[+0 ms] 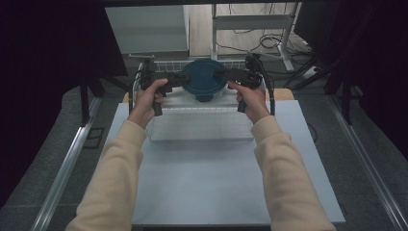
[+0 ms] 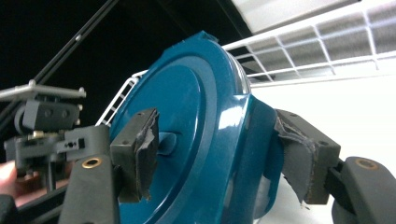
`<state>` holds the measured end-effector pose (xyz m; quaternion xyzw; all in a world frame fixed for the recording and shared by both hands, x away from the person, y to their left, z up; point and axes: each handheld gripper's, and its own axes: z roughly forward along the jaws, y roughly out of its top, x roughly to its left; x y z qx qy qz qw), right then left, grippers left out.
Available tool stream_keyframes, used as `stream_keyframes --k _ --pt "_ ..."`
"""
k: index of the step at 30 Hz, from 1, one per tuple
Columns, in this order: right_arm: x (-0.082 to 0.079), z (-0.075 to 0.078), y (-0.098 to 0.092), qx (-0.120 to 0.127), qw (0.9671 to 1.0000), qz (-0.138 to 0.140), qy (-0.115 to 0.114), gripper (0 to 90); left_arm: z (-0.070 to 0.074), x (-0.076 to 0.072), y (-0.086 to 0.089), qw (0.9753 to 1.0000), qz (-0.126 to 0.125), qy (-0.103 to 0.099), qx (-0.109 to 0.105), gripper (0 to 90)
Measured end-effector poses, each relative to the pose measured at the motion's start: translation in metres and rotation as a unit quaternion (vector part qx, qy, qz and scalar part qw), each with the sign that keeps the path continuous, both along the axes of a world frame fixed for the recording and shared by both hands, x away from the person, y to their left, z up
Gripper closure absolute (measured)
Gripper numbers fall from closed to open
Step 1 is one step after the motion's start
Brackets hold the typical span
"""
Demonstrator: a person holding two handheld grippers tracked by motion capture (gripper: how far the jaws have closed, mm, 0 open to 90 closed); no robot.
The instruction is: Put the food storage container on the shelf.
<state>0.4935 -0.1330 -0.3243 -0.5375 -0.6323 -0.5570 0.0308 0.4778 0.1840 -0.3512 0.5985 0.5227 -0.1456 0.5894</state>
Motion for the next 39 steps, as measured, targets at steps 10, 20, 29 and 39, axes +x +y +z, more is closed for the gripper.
stream_keyframes --k 10,20,29,39 --pt "-0.003 -0.003 -0.003 -0.002 0.9999 -0.013 -0.001 27.1 0.001 -0.003 -0.006 0.9984 0.039 -0.033 0.026 30.7" --pt "-0.069 0.022 -0.013 -0.132 0.9816 0.01 -0.137 14.0 0.016 -0.062 0.011 0.9915 0.044 -0.094 0.078 22.6" --pt "-0.107 -0.007 -0.03 -0.172 0.9687 0.059 -0.169 15.3 -0.012 -0.107 0.012 0.9834 0.03 -0.131 0.122 22.1" --pt "-0.141 -0.045 -0.06 -0.156 0.9717 0.056 -0.169 16.6 -0.043 -0.147 0.013 0.9722 0.024 -0.146 0.182 24.4"
